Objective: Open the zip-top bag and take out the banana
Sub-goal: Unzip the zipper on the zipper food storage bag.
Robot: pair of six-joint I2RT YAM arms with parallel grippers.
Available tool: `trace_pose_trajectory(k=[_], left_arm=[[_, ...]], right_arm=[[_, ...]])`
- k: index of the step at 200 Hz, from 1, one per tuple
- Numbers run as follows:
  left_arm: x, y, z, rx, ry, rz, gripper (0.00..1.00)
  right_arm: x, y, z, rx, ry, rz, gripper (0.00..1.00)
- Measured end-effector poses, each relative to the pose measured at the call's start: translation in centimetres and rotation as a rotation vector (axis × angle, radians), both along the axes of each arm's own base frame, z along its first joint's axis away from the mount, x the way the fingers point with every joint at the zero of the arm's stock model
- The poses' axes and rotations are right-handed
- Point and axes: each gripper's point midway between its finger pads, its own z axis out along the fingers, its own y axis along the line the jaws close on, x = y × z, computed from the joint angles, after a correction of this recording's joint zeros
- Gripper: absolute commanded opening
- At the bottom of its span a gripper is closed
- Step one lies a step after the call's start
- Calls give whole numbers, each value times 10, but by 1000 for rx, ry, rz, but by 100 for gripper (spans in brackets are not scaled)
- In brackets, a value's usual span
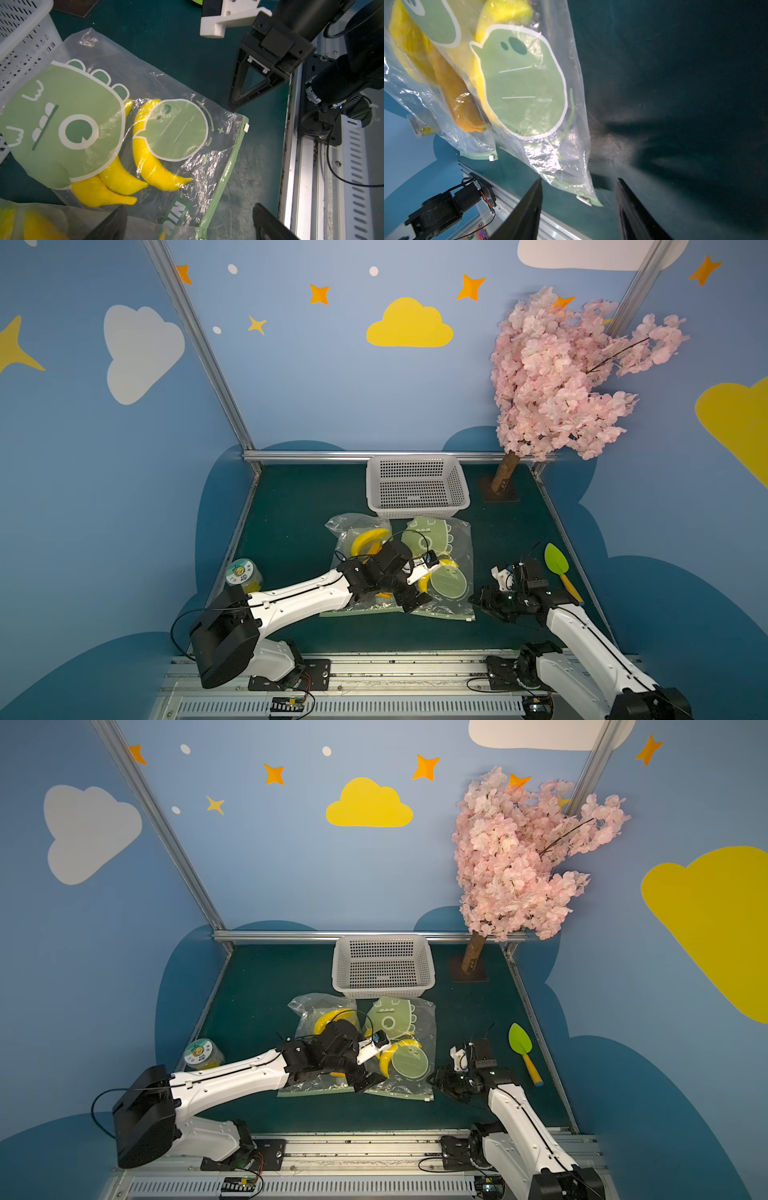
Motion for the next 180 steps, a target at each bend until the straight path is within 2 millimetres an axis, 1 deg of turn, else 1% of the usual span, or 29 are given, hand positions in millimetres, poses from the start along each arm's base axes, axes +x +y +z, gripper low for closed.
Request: trace_pose_trajectory(k=[18, 40, 72, 98, 130, 135, 149, 153, 180], left_arm=[[-1, -2, 1, -9, 4, -9, 92], [-2, -6, 1, -21, 8, -20, 91], [-2, -9, -5, -19, 23, -25, 90], [-3, -10, -6, -24, 34, -26, 90], [-3, -11, -5, -31, 40, -23, 90], [-3, -11, -5, -31, 40, -23, 90], [-3, -11, -5, -32, 40, -22, 90], [-3, -11, -6, -32, 40, -22, 90], [-4, -9, -8, -28, 42, -21, 90]], right_arm=[[-2, -2, -8, -7, 5, -7, 51], [-1, -2, -16, -9, 12, -10, 50], [6, 8, -17, 27, 38, 20, 48], [9, 16, -18, 49, 70, 56, 43], [7, 26, -21, 90, 96, 99, 27], [6, 27, -22, 96, 101, 107, 23], [2, 29, -24, 101, 120, 124, 4], [1, 30, -25, 103, 126, 125, 0], [-7, 33, -25, 125, 166, 135, 0]])
